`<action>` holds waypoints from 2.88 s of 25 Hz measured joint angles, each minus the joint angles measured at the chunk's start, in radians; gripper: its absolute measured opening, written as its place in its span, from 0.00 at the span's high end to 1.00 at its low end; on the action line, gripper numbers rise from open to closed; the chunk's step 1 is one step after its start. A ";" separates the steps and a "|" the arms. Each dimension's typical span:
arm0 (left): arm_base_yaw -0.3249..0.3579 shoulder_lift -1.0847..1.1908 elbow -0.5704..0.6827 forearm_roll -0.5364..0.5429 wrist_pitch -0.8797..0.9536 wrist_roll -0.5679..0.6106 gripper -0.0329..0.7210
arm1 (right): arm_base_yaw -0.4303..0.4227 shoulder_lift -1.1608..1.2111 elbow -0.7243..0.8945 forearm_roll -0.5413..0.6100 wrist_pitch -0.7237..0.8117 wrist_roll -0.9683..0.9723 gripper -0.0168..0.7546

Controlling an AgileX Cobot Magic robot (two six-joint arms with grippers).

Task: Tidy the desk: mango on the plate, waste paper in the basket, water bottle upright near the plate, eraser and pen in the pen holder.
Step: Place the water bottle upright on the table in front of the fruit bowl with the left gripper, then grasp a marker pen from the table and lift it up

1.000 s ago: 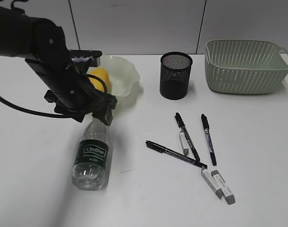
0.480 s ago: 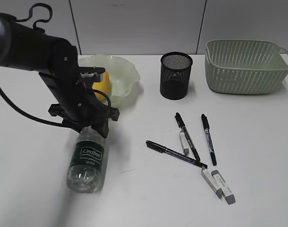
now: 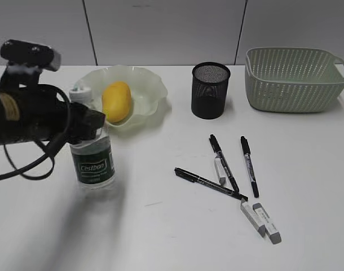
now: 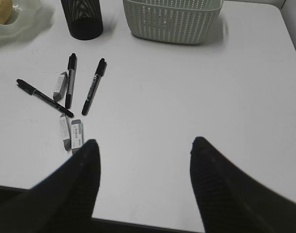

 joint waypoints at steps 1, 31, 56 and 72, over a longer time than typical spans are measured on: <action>0.008 -0.007 0.035 0.011 -0.074 0.024 0.44 | 0.000 0.000 0.000 0.000 0.000 0.000 0.38; 0.068 -0.453 0.019 -0.121 0.547 0.267 0.26 | 0.000 -0.001 0.000 0.000 0.000 0.000 0.38; 0.075 -1.464 0.086 -0.093 1.224 0.164 0.44 | 0.000 0.315 -0.023 0.138 -0.177 -0.109 0.38; 0.246 -1.475 0.087 -0.118 1.223 0.164 0.46 | 0.014 1.561 -0.416 0.271 -0.428 -0.200 0.40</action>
